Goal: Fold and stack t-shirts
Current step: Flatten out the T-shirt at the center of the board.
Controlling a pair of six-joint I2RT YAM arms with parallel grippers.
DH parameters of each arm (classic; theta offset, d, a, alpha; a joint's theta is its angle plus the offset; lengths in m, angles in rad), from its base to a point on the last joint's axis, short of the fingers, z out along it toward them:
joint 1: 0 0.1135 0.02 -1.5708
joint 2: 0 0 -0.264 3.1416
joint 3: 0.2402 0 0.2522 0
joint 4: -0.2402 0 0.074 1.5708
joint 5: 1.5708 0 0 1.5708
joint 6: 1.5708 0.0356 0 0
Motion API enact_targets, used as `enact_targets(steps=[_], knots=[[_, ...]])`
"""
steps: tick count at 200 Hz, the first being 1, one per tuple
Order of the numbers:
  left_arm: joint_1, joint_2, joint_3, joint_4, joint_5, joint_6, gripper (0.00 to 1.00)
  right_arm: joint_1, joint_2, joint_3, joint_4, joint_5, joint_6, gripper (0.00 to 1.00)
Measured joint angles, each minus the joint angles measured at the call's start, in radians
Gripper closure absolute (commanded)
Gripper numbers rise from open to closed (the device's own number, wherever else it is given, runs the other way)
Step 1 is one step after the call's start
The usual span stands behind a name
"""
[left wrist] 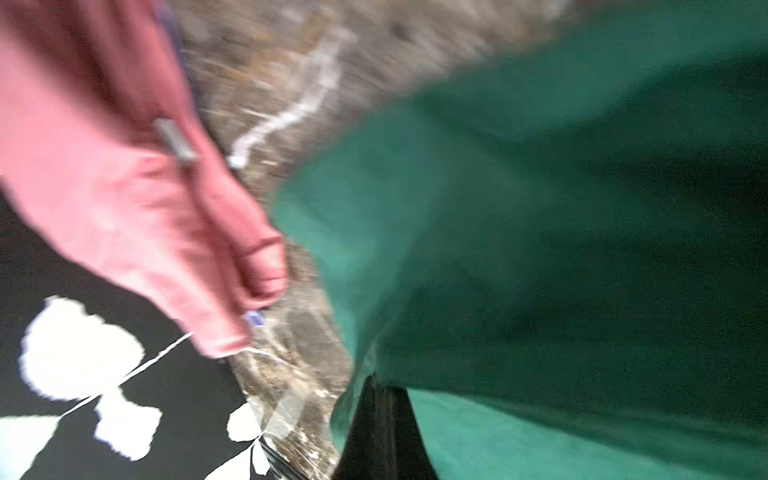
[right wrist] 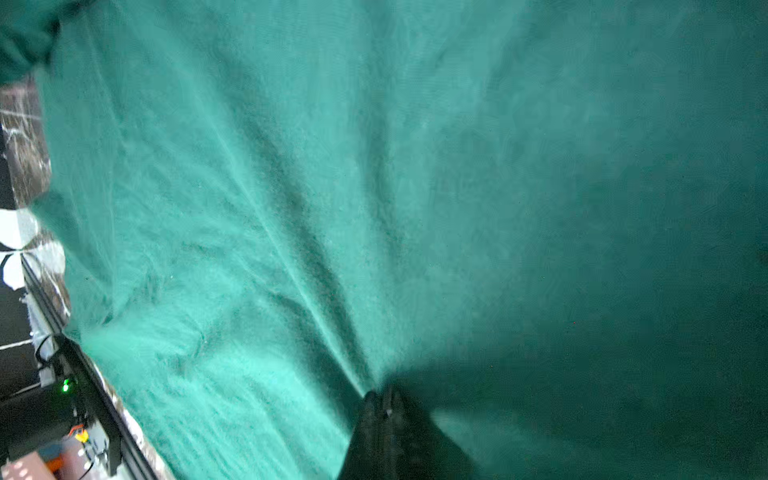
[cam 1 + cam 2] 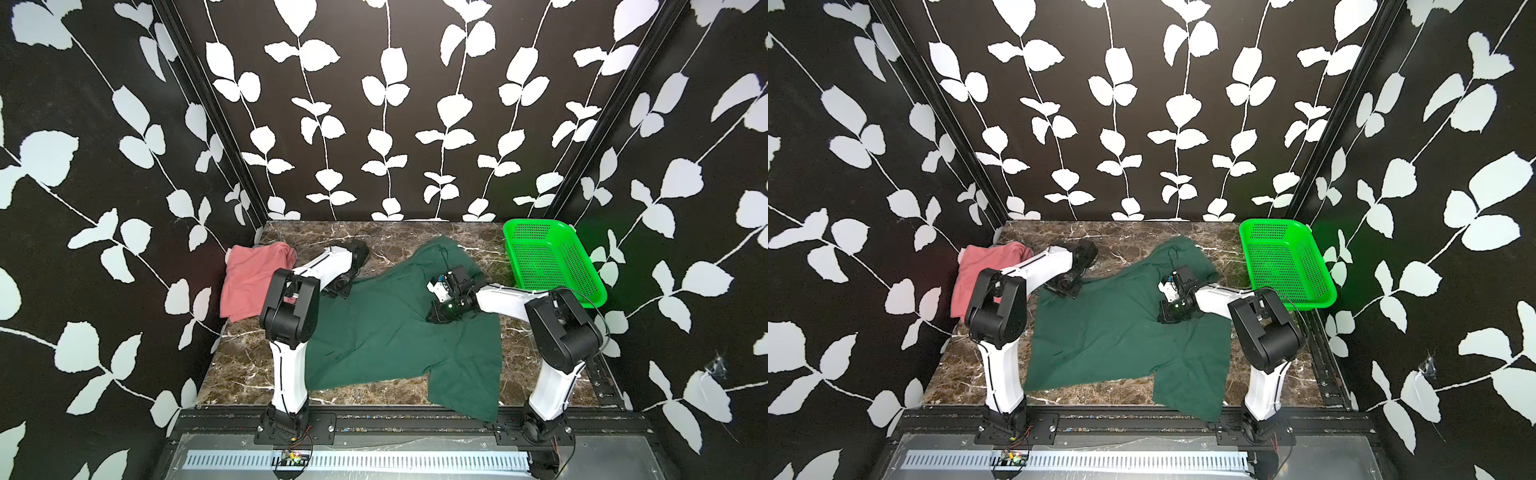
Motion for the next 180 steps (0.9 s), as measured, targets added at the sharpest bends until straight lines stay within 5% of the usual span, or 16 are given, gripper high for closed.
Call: enact_targets(steps=[82,89,103,113,126,180], knots=[[0.093,0.029,0.228,-0.012,-0.053,0.08,1.0,0.036,-0.209,-0.172,-0.176,0.043,0.093,1.0],[0.095,0.04,0.242,-0.013,-0.051,0.089,0.89,0.044,-0.23,-0.172,-0.218,0.06,0.1,0.99],[0.096,0.071,0.269,-0.017,-0.048,0.099,0.58,0.056,-0.27,-0.162,-0.299,0.091,0.105,0.54],[0.097,0.1,0.286,-0.019,-0.043,0.112,0.36,0.055,-0.278,-0.128,-0.367,0.126,0.092,0.36],[0.097,0.134,0.299,-0.019,-0.031,0.116,0.25,0.047,-0.261,-0.049,-0.434,0.165,0.069,0.34],[0.097,0.193,0.302,-0.037,0.027,0.116,0.21,-0.125,0.029,0.398,-0.461,0.184,-0.053,0.38]])
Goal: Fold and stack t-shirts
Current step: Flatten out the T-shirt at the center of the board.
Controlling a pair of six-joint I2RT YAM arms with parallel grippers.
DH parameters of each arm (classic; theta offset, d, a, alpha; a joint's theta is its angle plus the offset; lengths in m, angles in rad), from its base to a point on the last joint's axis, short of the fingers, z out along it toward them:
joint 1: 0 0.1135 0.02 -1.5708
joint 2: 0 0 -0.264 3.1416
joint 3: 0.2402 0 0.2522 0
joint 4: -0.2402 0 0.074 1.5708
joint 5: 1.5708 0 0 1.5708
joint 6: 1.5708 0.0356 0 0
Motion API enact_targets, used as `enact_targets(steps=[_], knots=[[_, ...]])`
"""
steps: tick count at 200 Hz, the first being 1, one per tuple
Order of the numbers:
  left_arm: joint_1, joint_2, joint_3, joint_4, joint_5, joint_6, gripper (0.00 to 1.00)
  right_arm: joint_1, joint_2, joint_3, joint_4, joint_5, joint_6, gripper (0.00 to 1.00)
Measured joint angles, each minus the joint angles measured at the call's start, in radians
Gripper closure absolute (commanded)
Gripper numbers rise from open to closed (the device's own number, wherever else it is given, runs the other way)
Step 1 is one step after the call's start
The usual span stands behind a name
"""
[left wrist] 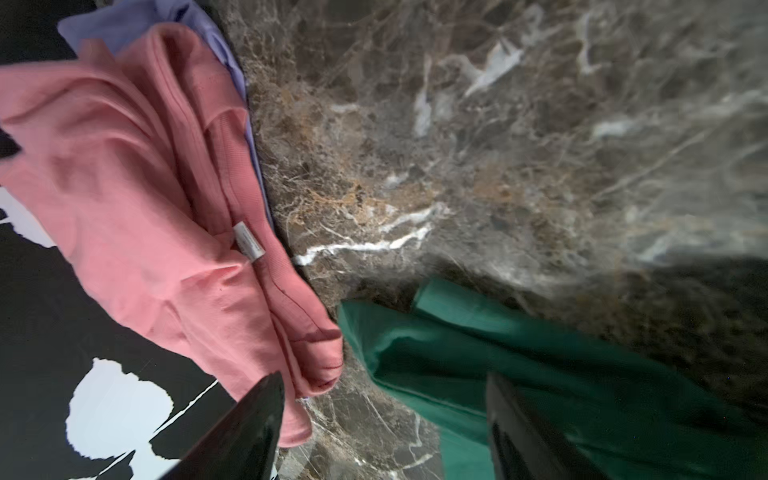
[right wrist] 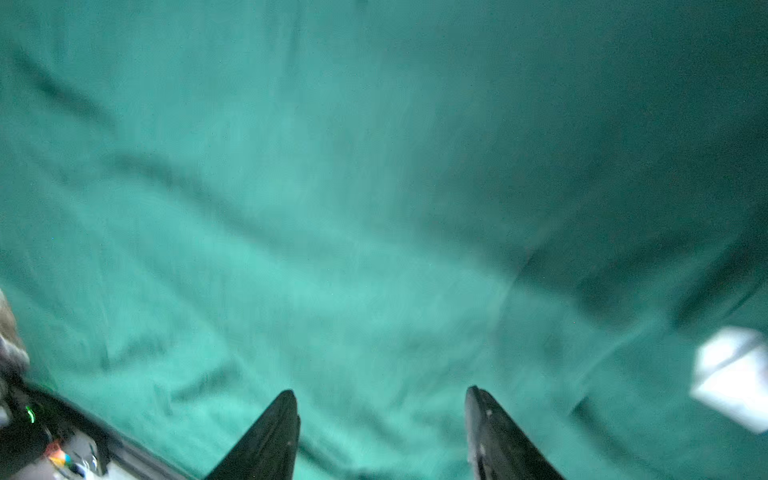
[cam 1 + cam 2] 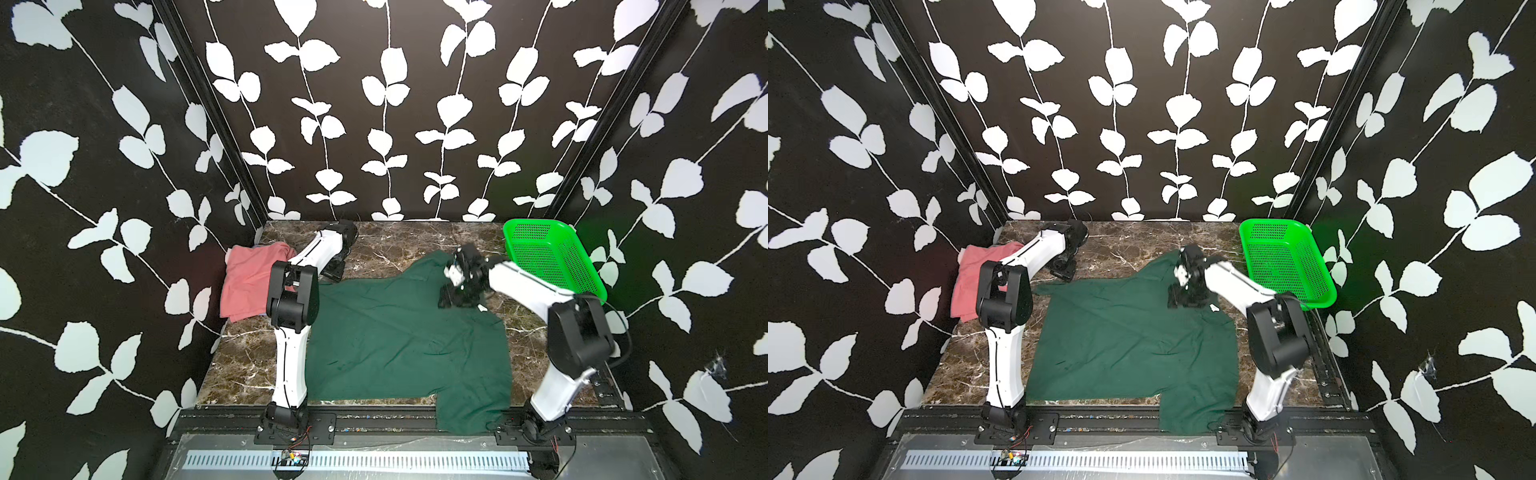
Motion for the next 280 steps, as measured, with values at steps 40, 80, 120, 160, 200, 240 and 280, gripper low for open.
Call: enact_targets(steps=[40,80,120,160,200,240,280], knots=[[0.0,-0.004,-0.06,0.004,-0.007,-0.003,0.21,-0.109,0.309,0.388,-0.003,0.002,-0.064,0.49],[0.007,-0.011,-0.074,-0.037,-0.076,-0.06,0.18,-0.167,0.588,0.793,-0.044,-0.069,-0.056,0.52],[0.013,-0.043,-0.08,-0.07,-0.097,-0.109,0.18,-0.18,0.676,0.927,-0.099,-0.108,-0.047,0.53],[0.016,-0.051,-0.083,-0.079,-0.096,-0.125,0.18,-0.18,0.676,0.93,-0.129,-0.115,-0.063,0.53],[0.016,-0.051,-0.094,-0.085,-0.097,-0.136,0.18,-0.18,0.676,0.93,-0.185,-0.083,-0.134,0.53],[0.016,-0.051,-0.104,-0.102,-0.127,-0.151,0.18,-0.182,0.676,0.924,-0.199,-0.015,-0.194,0.54],[0.016,-0.049,-0.09,-0.121,-0.145,-0.158,0.17,-0.189,0.676,0.927,-0.2,0.003,-0.212,0.55]])
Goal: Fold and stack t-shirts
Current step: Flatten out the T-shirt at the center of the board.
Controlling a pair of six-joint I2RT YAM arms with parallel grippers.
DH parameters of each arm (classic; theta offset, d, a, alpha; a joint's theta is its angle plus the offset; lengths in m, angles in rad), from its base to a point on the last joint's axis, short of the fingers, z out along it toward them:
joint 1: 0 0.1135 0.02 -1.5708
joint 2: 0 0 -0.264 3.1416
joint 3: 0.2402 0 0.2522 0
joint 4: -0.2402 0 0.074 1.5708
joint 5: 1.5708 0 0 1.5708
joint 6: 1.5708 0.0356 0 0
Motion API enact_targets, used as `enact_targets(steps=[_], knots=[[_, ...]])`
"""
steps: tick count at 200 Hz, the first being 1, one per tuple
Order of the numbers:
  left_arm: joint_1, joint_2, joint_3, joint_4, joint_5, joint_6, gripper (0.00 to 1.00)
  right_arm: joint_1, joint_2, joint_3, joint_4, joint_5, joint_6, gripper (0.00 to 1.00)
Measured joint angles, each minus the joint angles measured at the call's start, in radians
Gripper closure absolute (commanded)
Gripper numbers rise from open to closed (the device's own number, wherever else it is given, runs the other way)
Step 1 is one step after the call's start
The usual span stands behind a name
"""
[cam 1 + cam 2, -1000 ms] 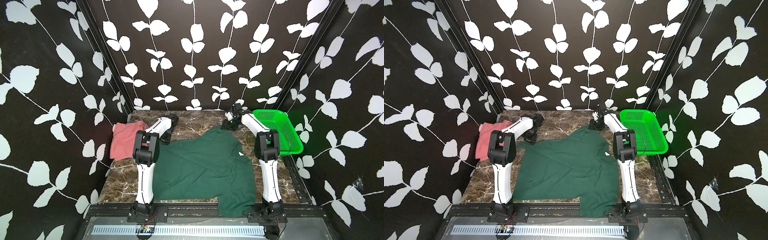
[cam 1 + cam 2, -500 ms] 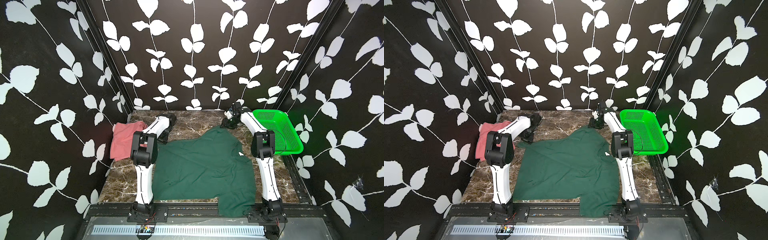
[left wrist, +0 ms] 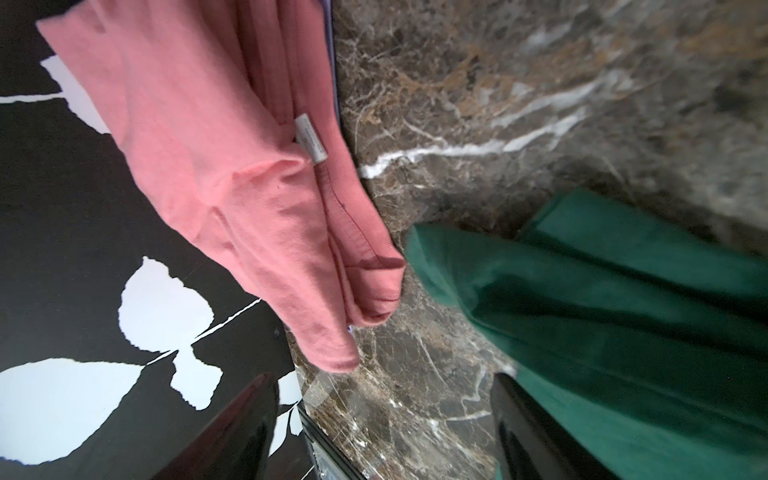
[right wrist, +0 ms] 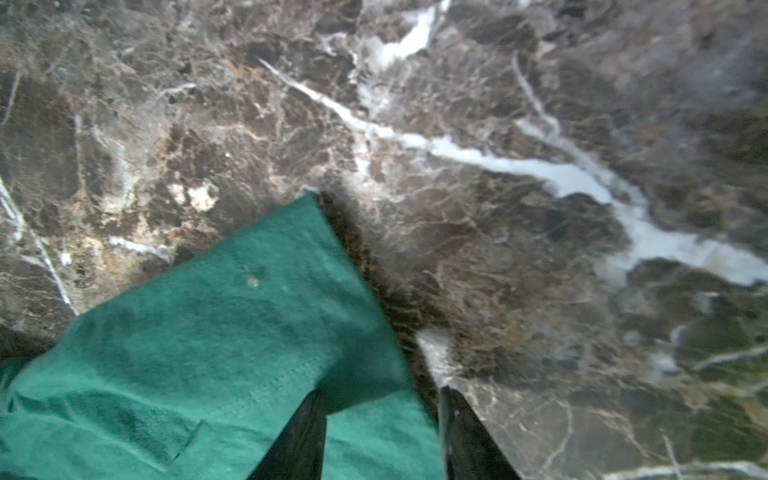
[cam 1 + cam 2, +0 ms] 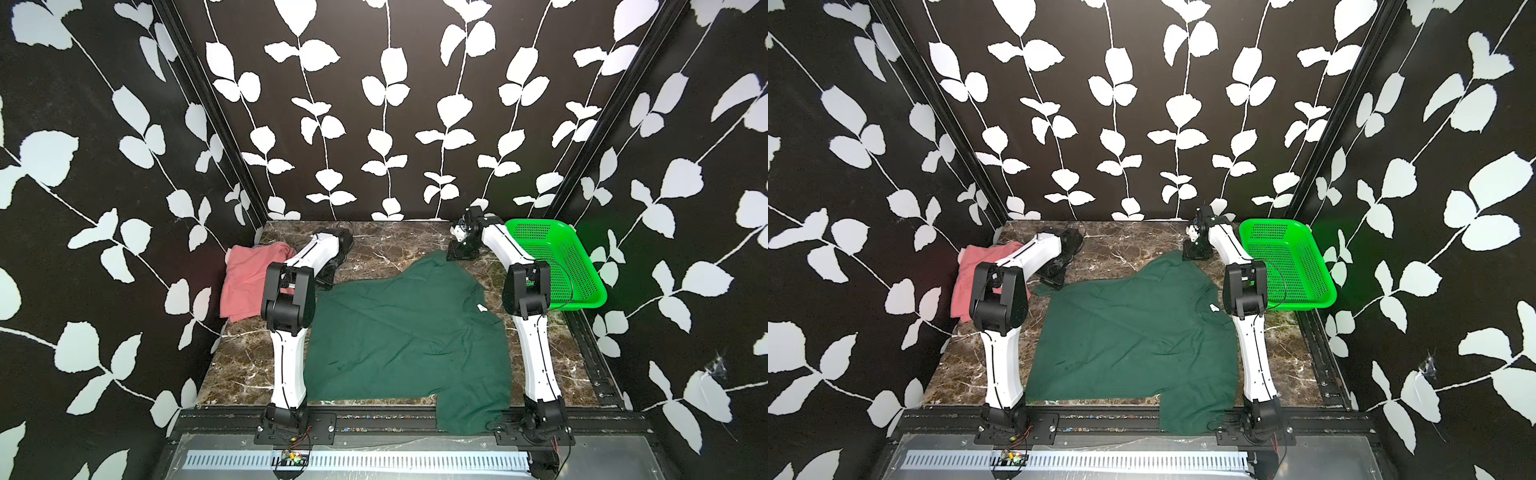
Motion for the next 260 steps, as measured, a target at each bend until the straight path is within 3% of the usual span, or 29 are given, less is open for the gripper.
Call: enact_targets(steps=[114,124,136,141,171,231,260], knots=[[0.0,0.0,0.007,-0.028,-0.003,-0.007,0.17,-0.006,0.069,0.096,-0.001,-0.029,0.019,0.61],[0.0,0.0,0.007,-0.03,-0.003,-0.008,0.17,-0.007,0.073,0.097,-0.002,-0.034,0.02,0.7],[0.0,0.002,0.007,-0.031,-0.003,-0.011,0.18,-0.007,0.074,0.097,-0.003,-0.042,0.019,0.88],[0.0,0.002,0.007,-0.031,-0.003,-0.012,0.18,-0.006,0.075,0.097,-0.003,-0.046,0.029,1.0],[0.0,0.006,0.007,-0.031,-0.001,-0.021,0.24,-0.006,0.075,0.097,-0.003,-0.066,0.044,1.0],[0.0,0.014,0.009,-0.031,0.003,-0.03,0.21,-0.002,0.074,0.097,-0.005,-0.084,0.042,1.0],[0.0,0.014,0.008,-0.031,0.005,-0.034,0.19,0.003,0.074,0.097,-0.021,-0.083,0.027,0.84]])
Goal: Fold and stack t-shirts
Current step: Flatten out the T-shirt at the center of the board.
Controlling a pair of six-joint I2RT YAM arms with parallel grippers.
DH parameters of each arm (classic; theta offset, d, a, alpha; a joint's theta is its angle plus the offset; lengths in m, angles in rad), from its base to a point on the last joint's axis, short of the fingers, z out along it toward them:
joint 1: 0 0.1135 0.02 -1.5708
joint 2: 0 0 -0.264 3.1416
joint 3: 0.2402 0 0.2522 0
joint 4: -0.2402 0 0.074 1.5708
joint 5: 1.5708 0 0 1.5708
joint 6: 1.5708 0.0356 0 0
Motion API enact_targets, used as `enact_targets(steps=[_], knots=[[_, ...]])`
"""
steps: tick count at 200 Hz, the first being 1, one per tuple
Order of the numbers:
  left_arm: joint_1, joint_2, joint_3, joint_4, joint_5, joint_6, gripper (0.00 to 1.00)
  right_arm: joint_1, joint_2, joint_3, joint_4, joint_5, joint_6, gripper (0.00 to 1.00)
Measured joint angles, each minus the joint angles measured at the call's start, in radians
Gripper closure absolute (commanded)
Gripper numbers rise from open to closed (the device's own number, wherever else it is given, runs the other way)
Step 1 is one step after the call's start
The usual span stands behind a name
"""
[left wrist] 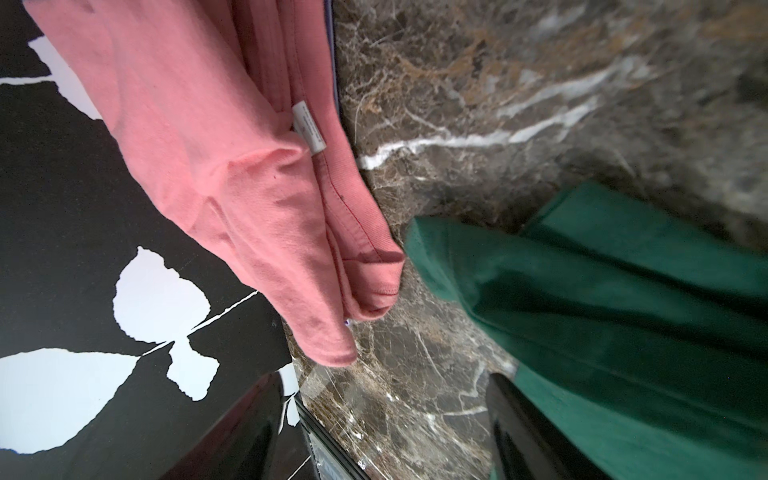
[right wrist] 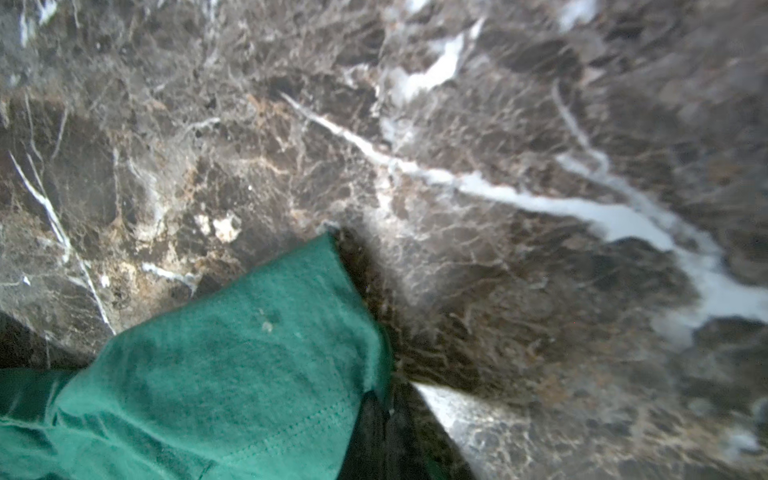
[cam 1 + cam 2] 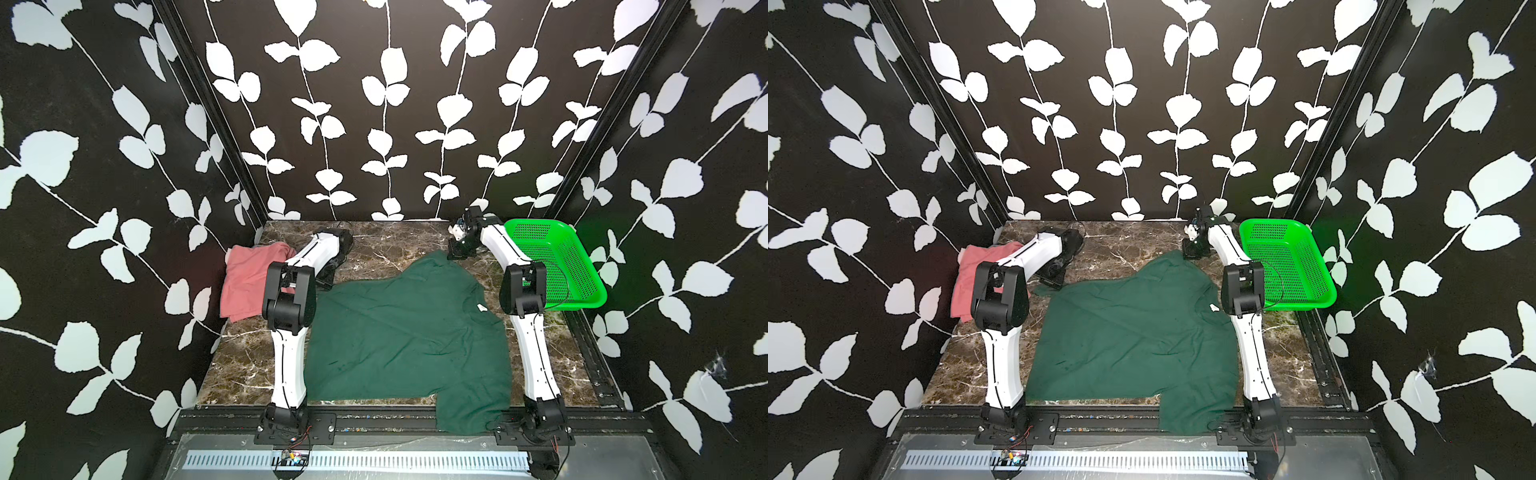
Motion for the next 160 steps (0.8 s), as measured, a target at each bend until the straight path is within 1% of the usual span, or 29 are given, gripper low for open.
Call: enact_targets(steps=[76,81,89,95,133,160], knots=[[0.0,0.0,-0.023,0.001,0.005,-0.005,0.19,0.003,0.0,0.0,-0.012,-0.001,-0.012,0.82],[0.0,0.0,-0.024,0.001,0.005,-0.005,0.19,0.003,0.0,0.0,-0.012,-0.001,-0.012,0.81],[0.0,0.0,-0.026,0.001,0.007,-0.006,0.19,0.003,0.0,0.0,-0.012,-0.001,-0.012,0.77],[0.0,0.0,-0.028,0.001,0.008,-0.006,0.19,0.004,0.0,0.0,-0.012,0.0,-0.013,0.75],[0.0,0.0,-0.034,0.004,0.024,-0.008,0.19,0.006,-0.002,0.0,-0.013,0.015,-0.026,0.74],[0.0,0.0,-0.038,0.007,0.028,-0.01,0.19,0.008,-0.002,0.0,-0.013,0.021,-0.035,0.75]])
